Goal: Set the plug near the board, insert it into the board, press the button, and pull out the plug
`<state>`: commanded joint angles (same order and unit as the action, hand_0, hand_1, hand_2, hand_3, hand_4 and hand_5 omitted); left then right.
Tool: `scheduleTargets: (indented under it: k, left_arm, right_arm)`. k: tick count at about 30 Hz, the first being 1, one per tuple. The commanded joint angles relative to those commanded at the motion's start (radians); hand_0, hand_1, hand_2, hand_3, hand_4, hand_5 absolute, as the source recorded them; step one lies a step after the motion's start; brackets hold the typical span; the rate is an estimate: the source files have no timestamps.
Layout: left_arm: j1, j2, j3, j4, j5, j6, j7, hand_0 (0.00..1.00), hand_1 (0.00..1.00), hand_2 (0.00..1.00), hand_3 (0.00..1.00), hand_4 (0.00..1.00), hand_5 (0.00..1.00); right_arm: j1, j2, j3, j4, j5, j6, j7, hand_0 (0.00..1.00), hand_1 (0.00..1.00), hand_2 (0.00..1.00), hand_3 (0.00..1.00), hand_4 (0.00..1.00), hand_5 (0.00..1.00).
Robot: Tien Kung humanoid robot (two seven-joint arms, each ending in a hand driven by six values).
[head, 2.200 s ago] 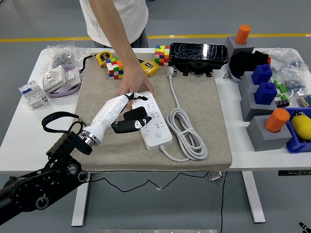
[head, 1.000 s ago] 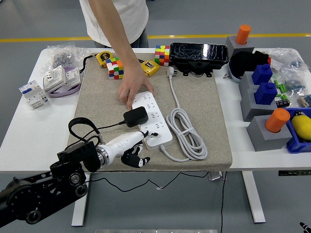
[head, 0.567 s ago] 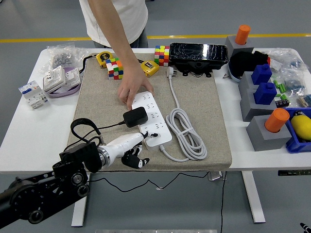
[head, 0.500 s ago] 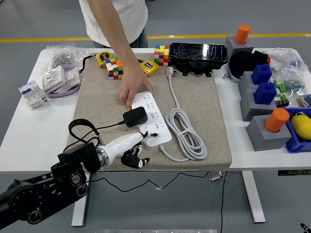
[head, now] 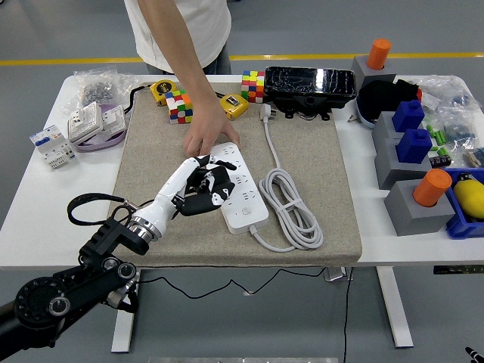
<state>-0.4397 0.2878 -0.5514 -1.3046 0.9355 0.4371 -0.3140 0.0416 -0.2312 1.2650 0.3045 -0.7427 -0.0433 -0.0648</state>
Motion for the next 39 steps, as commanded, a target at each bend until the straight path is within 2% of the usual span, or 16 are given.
scheduleTargets:
  k: [2,5,12,14,15,17,20,21,23,26,27,29,32,33,34,39]
  left_arm:
    - [0.003,-0.001,-0.006,-0.001,-0.085,0.0,-0.041,0.137,0.088,0.188,0.562,0.64,0.115]
    - [0.004,-0.001,-0.011,-0.002,-0.168,0.001,-0.042,0.141,0.095,0.194,0.56,0.638,0.116]
    - [0.008,-0.001,-0.014,-0.009,-0.131,-0.012,-0.009,0.129,0.086,0.186,0.562,0.671,0.157]
    - [0.008,0.0,-0.017,-0.015,-0.081,-0.035,0.023,0.129,0.086,0.186,0.562,0.671,0.157]
    - [0.009,0.003,-0.019,-0.023,-0.044,-0.06,0.055,0.107,0.061,0.129,0.6,0.67,0.15]
    - [0.009,0.009,-0.022,-0.042,0.04,-0.11,0.124,0.107,0.061,0.129,0.6,0.67,0.15]
    - [0.007,0.018,-0.031,-0.08,0.168,-0.204,0.243,0.107,0.061,0.129,0.6,0.67,0.15]
    - [0.006,0.02,-0.033,-0.088,0.207,-0.231,0.278,0.102,0.059,0.127,0.723,0.651,0.132]
    - [0.004,0.023,-0.036,-0.112,0.298,-0.302,0.368,0.102,0.059,0.127,0.723,0.651,0.132]
    - [0.0,0.024,-0.034,-0.127,0.421,-0.371,0.482,0.102,0.059,0.127,0.723,0.651,0.132]
    - [-0.002,0.024,-0.032,-0.128,0.46,-0.383,0.507,0.102,0.057,0.128,0.861,0.634,0.113]
    - [-0.006,0.024,-0.027,-0.126,0.545,-0.395,0.537,0.102,0.057,0.128,0.861,0.634,0.113]
    - [-0.011,0.023,-0.017,-0.112,0.638,-0.397,0.555,0.102,0.057,0.128,0.861,0.634,0.113]
    - [-0.012,0.023,-0.015,-0.109,0.647,-0.395,0.557,0.102,0.057,0.128,0.861,0.634,0.113]
    - [-0.012,0.023,-0.014,-0.107,0.652,-0.393,0.558,0.102,0.056,0.127,0.905,0.64,0.115]
    - [-0.019,0.022,-0.009,-0.098,0.656,-0.382,0.563,0.099,0.056,0.127,0.92,0.642,0.117]
  right_arm:
    - [0.0,0.0,0.0,0.0,0.0,0.0,0.0,0.526,0.624,0.604,0.545,0.881,0.405]
    - [-0.001,-0.001,0.001,0.0,0.0,0.0,0.0,0.526,0.624,0.604,0.544,0.881,0.405]
    - [-0.002,0.001,0.002,0.002,-0.001,0.0,0.0,0.525,0.624,0.604,0.544,0.881,0.405]
    - [-0.001,0.001,0.003,0.002,-0.001,0.001,0.0,0.525,0.624,0.604,0.544,0.881,0.405]
    - [-0.001,0.001,0.004,0.002,-0.002,0.001,0.0,0.525,0.624,0.604,0.545,0.881,0.404]
    - [-0.001,0.001,0.005,0.002,-0.002,0.001,0.0,0.525,0.624,0.604,0.545,0.881,0.404]
    - [0.0,0.0,0.007,0.002,-0.002,0.001,-0.001,0.525,0.624,0.604,0.545,0.881,0.404]
    - [0.001,0.0,0.007,0.002,-0.002,0.001,-0.001,0.525,0.624,0.604,0.545,0.881,0.404]
    - [0.001,-0.001,0.007,0.003,-0.003,0.001,-0.001,0.525,0.624,0.604,0.545,0.881,0.404]
    - [0.002,-0.001,0.005,0.003,-0.002,0.001,-0.001,0.525,0.624,0.604,0.545,0.881,0.404]
    - [0.002,-0.001,0.004,0.003,-0.002,0.001,-0.001,0.527,0.624,0.604,0.545,0.881,0.405]
    - [0.003,-0.002,0.002,0.003,-0.002,0.002,-0.001,0.527,0.624,0.604,0.545,0.881,0.405]
    - [0.004,-0.004,-0.002,0.002,-0.001,0.002,-0.001,0.527,0.624,0.604,0.545,0.881,0.405]
    - [0.004,-0.004,-0.003,0.002,0.0,0.002,-0.001,0.527,0.624,0.604,0.545,0.881,0.405]
    - [0.004,-0.005,-0.004,0.002,0.0,0.002,-0.001,0.527,0.624,0.604,0.545,0.881,0.405]
    - [0.005,-0.009,-0.008,0.003,0.001,0.001,-0.001,0.525,0.624,0.604,0.544,0.881,0.405]
